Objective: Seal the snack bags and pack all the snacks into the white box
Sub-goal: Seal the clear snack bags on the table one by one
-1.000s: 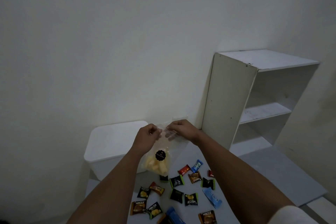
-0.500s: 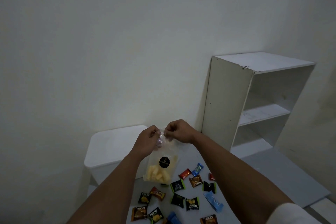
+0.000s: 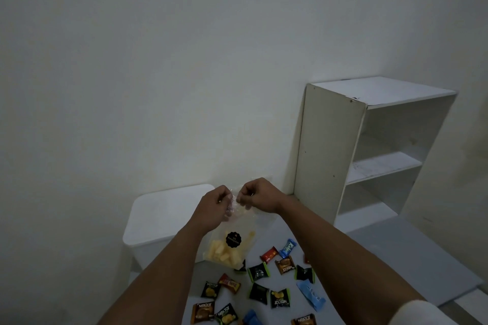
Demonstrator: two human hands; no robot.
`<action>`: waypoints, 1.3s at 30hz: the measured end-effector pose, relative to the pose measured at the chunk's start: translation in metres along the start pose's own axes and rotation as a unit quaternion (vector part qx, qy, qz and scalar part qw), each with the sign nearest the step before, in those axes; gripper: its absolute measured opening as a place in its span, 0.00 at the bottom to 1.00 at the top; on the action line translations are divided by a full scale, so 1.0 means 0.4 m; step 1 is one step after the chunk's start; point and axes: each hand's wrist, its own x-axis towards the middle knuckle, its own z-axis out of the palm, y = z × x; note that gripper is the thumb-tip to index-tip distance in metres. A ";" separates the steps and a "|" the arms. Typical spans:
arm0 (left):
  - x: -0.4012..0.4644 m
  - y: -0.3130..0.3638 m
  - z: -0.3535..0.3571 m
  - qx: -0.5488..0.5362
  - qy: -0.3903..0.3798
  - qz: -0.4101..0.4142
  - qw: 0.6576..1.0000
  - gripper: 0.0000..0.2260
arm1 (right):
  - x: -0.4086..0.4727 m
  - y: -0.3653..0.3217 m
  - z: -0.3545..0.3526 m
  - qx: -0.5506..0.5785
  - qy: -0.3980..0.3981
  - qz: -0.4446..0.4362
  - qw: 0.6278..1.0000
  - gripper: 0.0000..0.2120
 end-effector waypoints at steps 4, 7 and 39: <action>0.000 -0.009 0.002 -0.027 0.009 -0.011 1.000 0.10 | -0.004 0.010 -0.004 -0.016 -0.005 0.000 1.000 0.08; -0.003 -0.005 0.010 -0.025 -0.004 -0.017 1.000 0.10 | -0.004 0.012 0.002 -0.036 -0.014 -0.006 0.999 0.09; 0.001 -0.018 -0.010 -0.055 0.039 -0.030 0.997 0.06 | -0.025 0.025 0.005 0.015 0.024 0.005 1.000 0.07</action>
